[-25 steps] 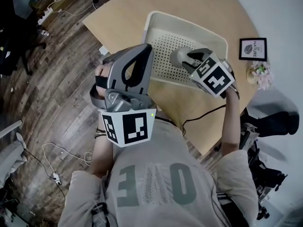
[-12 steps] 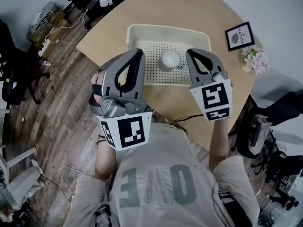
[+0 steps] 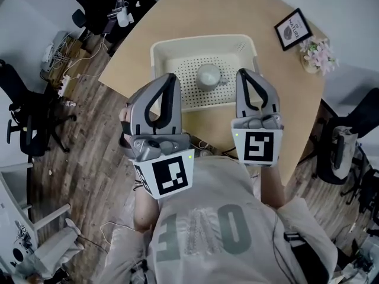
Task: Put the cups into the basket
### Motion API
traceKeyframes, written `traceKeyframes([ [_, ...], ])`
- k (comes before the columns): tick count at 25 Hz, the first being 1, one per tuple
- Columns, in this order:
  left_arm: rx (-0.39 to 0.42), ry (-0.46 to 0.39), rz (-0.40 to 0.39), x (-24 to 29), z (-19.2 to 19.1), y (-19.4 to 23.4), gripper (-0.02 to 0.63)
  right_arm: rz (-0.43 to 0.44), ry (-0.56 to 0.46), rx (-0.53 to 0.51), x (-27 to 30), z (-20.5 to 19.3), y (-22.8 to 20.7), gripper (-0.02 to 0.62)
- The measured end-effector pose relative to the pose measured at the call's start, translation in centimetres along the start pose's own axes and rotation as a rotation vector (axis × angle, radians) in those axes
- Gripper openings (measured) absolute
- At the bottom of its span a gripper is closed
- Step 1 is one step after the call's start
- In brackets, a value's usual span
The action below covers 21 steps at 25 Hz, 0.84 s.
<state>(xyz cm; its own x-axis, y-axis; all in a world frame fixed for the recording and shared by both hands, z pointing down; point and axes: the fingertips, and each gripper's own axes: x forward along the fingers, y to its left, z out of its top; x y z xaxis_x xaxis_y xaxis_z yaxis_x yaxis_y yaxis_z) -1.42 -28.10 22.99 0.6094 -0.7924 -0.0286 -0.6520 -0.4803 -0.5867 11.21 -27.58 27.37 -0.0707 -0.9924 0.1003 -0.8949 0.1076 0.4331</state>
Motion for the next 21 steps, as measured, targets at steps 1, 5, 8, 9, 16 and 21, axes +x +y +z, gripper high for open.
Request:
traceKeyframes([
  [1, 0.007, 0.013, -0.001, -0.1, -0.1, 0.1, 0.009, 0.002, -0.008, 0.008, -0.2, 0.1, 0.0, -0.002],
  [5, -0.007, -0.001, 0.008, -0.3, -0.3, -0.1, 0.009, 0.012, -0.005, -0.022, -0.6, 0.0, 0.2, -0.002],
  [8, 0.002, 0.009, 0.008, -0.4, -0.3, -0.1, 0.009, 0.027, 0.008, -0.032, -0.9, -0.3, 0.5, -0.002],
  [9, 0.0, 0.011, 0.006, -0.4, -0.3, -0.2, 0.009, 0.029, 0.011, -0.034, -1.0, -0.4, 0.6, -0.002],
  [16, -0.024, 0.004, 0.004, -0.4, -0.6, -0.6, 0.009, 0.027, -0.006, -0.03, -1.4, -0.1, 1.0, -0.002],
  [21, -0.033, -0.013, 0.016, -0.6, -0.4, -0.5, 0.009, 0.034, 0.013, -0.018, -1.6, -0.4, 1.4, -0.002],
])
